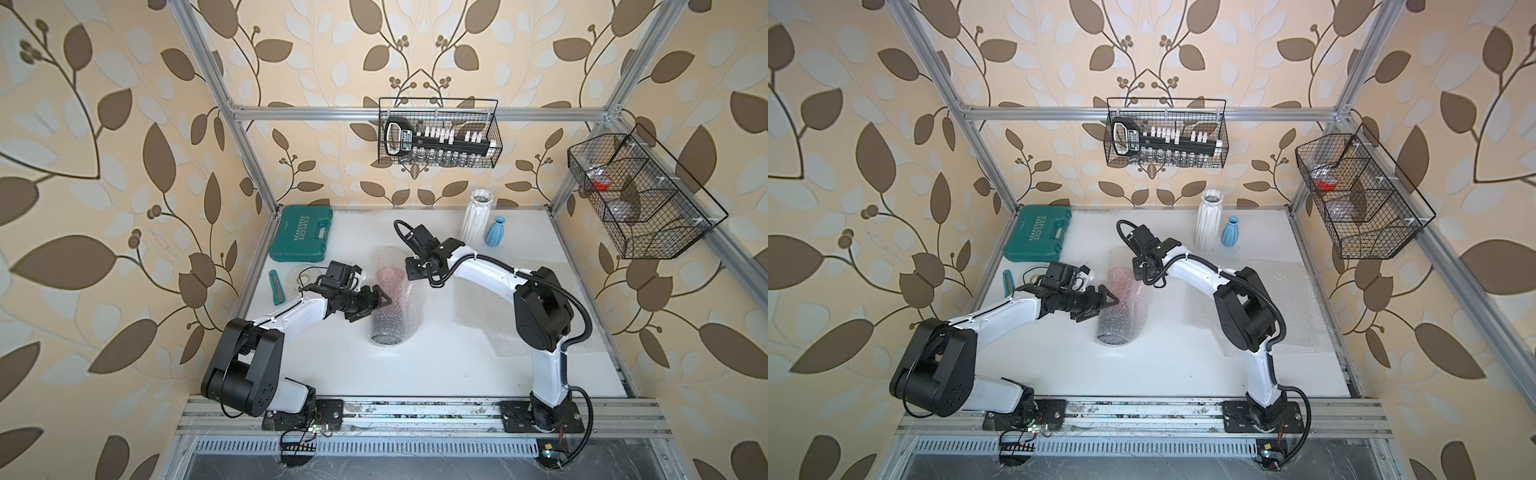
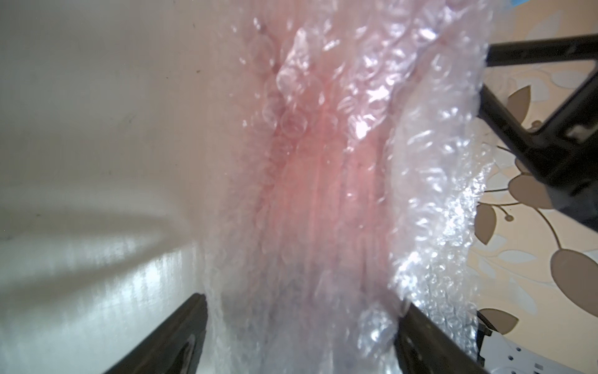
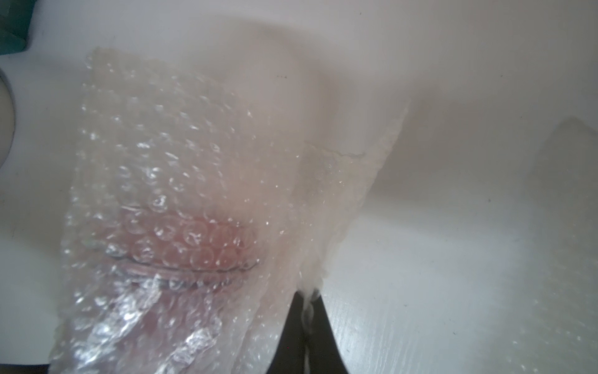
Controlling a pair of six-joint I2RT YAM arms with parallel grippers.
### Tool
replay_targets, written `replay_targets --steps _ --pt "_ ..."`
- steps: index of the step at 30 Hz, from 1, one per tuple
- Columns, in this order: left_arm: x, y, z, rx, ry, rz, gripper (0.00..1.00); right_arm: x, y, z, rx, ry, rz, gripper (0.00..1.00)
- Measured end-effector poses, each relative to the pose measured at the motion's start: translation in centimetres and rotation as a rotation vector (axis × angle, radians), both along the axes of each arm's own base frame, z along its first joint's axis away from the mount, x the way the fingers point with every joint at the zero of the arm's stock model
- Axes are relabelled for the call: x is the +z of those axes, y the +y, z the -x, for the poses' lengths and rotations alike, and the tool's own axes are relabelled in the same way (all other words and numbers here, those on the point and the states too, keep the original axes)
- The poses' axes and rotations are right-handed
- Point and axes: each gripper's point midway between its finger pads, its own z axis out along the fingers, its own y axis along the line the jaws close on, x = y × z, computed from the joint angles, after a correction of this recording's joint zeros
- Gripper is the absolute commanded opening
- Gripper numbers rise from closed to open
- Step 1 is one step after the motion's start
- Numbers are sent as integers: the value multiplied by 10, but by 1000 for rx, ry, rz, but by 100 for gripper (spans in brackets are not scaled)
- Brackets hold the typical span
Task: Unwrap the vase from the bubble wrap
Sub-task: Unwrap the bubble wrap at the center of the board.
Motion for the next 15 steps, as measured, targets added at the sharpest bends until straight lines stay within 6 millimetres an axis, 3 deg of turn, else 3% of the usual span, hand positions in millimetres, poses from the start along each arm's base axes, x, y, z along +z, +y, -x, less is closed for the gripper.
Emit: replay_targets --steps 8,15 --pt "0 0 1 0 2 -1 89 8 -15 6 -30 1 -108 41" --pt "1 1 2 0 5 -1 89 -27 -37 27 -64 98 -170 46"
